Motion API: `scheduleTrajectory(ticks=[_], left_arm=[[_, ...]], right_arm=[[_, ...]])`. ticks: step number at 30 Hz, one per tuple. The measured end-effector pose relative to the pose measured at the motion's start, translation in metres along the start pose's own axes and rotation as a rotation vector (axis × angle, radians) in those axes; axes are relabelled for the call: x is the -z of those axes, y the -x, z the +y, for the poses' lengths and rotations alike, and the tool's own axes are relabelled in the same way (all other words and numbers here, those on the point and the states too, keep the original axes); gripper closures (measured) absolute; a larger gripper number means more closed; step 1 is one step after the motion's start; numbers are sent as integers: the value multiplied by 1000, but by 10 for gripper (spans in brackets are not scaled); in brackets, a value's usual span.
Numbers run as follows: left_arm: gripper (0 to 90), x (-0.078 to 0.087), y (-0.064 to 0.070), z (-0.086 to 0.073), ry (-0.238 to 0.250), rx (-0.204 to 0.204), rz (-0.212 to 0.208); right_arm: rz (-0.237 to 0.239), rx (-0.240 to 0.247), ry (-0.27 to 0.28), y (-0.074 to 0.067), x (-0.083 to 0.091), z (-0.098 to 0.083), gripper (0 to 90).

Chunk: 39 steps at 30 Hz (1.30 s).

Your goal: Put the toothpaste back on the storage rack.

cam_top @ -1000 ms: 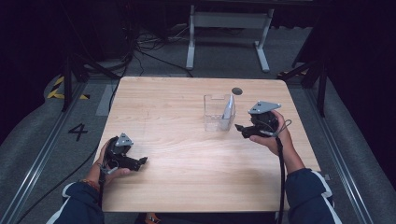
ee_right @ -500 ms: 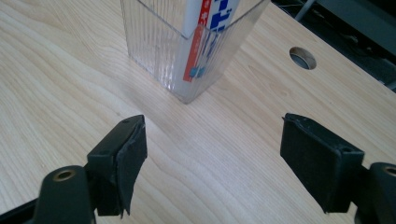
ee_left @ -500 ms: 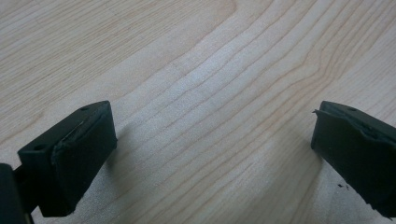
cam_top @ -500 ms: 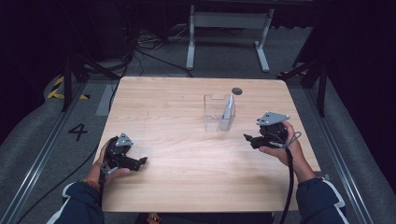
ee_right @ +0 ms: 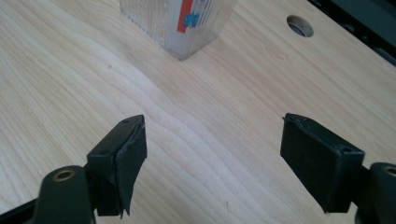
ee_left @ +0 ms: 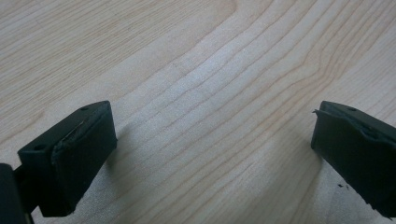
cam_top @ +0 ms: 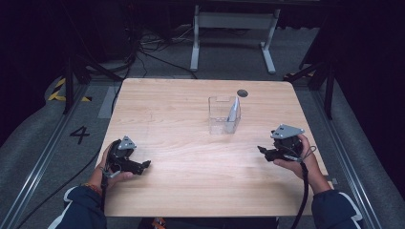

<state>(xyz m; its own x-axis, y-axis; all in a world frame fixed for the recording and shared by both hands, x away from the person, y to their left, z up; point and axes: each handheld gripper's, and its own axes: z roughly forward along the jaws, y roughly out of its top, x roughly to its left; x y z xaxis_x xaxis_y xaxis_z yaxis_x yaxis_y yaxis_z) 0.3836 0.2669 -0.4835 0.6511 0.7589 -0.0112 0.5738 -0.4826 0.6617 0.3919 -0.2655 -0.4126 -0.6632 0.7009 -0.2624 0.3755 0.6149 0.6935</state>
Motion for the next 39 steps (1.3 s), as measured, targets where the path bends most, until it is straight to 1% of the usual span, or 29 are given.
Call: scheduleTrajectory(ticks=[7, 13, 15, 17, 19, 20, 21, 23, 25, 29, 31, 32, 33, 35, 38, 39], left_arm=[[6, 0, 0, 0, 0, 0, 0], [6, 0, 0, 0, 0, 0, 0], [6, 0, 0, 0, 0, 0, 0], [6, 0, 0, 0, 0, 0, 0], [6, 0, 0, 0, 0, 0, 0], [6, 0, 0, 0, 0, 0, 0], [6, 0, 0, 0, 0, 0, 0], [6, 0, 0, 0, 0, 0, 0], [6, 0, 0, 0, 0, 0, 0], [6, 0, 0, 0, 0, -1, 0], [6, 0, 0, 0, 0, 0, 0], [6, 0, 0, 0, 0, 0, 0], [6, 0, 0, 0, 0, 0, 0], [6, 0, 0, 0, 0, 0, 0], [6, 0, 0, 0, -1, 0, 0], [6, 0, 0, 0, -2, 0, 0]], right_arm=[[0, -18, 1, 1, 2, -19, 226], [9, -43, 0, 1, 5, -38, 222], [4, -65, -3, 1, 5, -45, 220], [4, -74, -12, 1, 6, -53, 219], [3, -88, -9, 3, 7, -62, 218], [2, -101, -10, 4, 7, -66, 217], [0, -133, -8, 5, 7, -72, 215], [5, -170, -7, 6, 7, -81, 212], [-2, -188, -21, 7, 6, -89, 202], [1, -238, -19, 6, 8, -104, 196], [5, -251, -14, 5, 9, -111, 179], [5, -251, -14, 5, 9, -111, 179], [10, -261, -3, 5, 10, -114, 179], [26, -300, 15, 7, 12, -120, 168], [32, -344, -1, 12, 15, -126, 165], [37, -344, 4, 12, 16, -127, 165]])
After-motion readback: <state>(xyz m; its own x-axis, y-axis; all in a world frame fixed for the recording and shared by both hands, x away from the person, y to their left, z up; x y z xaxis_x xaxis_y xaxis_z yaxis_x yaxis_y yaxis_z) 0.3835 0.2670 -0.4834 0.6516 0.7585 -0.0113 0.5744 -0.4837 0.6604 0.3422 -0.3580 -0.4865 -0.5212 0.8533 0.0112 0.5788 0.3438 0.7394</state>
